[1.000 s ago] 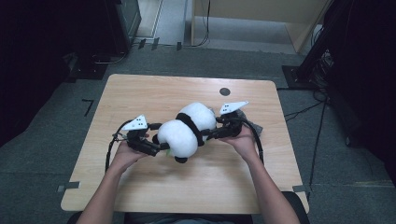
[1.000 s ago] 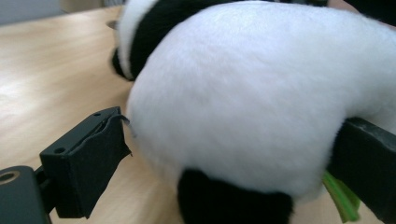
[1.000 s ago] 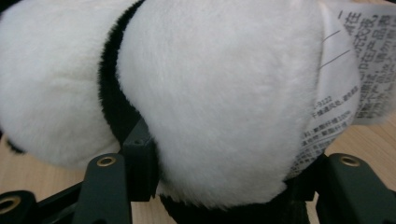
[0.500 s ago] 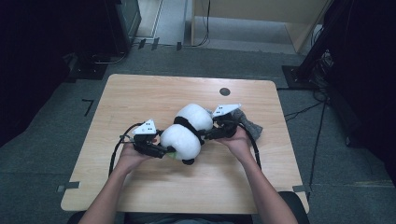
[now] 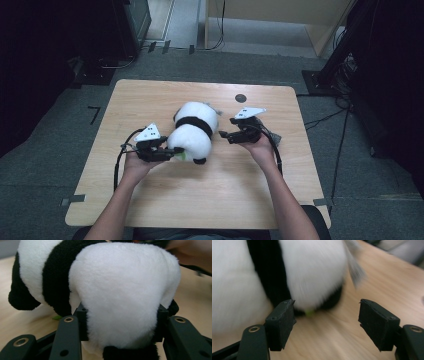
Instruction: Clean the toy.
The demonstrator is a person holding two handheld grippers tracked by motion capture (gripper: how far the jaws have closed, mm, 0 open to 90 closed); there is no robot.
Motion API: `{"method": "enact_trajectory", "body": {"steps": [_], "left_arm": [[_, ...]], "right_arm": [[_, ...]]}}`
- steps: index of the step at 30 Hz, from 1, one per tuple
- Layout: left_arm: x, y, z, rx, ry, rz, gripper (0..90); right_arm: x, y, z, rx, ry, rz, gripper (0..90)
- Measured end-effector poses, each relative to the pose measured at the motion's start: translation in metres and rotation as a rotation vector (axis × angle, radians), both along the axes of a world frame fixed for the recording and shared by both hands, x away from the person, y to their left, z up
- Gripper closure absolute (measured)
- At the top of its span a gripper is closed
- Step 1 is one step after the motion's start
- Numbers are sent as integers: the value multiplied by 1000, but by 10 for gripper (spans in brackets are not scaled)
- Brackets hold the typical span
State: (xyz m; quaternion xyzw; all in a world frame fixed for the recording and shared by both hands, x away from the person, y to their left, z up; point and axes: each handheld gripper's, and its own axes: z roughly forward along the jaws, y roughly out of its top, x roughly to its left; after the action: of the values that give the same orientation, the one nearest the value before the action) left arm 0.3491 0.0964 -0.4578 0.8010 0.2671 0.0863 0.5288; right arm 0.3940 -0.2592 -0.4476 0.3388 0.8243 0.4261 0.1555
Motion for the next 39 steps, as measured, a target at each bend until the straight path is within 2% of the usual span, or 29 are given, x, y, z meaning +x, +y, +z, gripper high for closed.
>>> {"method": "enact_trajectory", "body": {"steps": [1, 4, 6, 13, 16, 19, 23, 27, 30, 33, 35, 37, 39], "left_arm": [[1, 4, 2, -16, -9, 23, 503], [1, 7, 5, -47, -22, 49, 491], [0, 6, 7, -49, -41, 63, 485], [5, 6, 14, -70, -43, 119, 476], [9, 6, 15, -100, -11, 149, 468], [14, 5, 13, -90, 9, 171, 467], [19, 2, 12, -94, 22, 188, 465], [18, -2, 13, -85, -1, 200, 465], [18, -3, 13, -73, -13, 205, 465], [17, -4, 13, -67, -14, 199, 466], [16, -8, 12, -40, -22, 209, 467], [16, -12, 11, -22, -29, 210, 468], [17, -14, 11, -18, -29, 206, 468]], "right_arm": [[0, -3, 1, 6, 3, -19, 292], [1, -17, 1, 34, 2, -76, 293], [1, -25, 0, 49, 0, -105, 305], [-4, -54, -2, 73, -9, -233, 319], [-6, -64, -3, 79, 2, -269, 319], [-9, -72, -6, 83, 16, -307, 336], [-13, -78, -15, 31, 11, -342, 416], [-13, -77, -24, -12, 15, -384, 473], [-10, -75, -34, -67, 45, -421, 487], [-6, -78, -42, -66, 84, -430, 550], [-5, -80, -45, -63, 105, -430, 638], [-4, -82, -46, -61, 119, -425, 715], [-3, -83, -45, -62, 135, -417, 747]]}}
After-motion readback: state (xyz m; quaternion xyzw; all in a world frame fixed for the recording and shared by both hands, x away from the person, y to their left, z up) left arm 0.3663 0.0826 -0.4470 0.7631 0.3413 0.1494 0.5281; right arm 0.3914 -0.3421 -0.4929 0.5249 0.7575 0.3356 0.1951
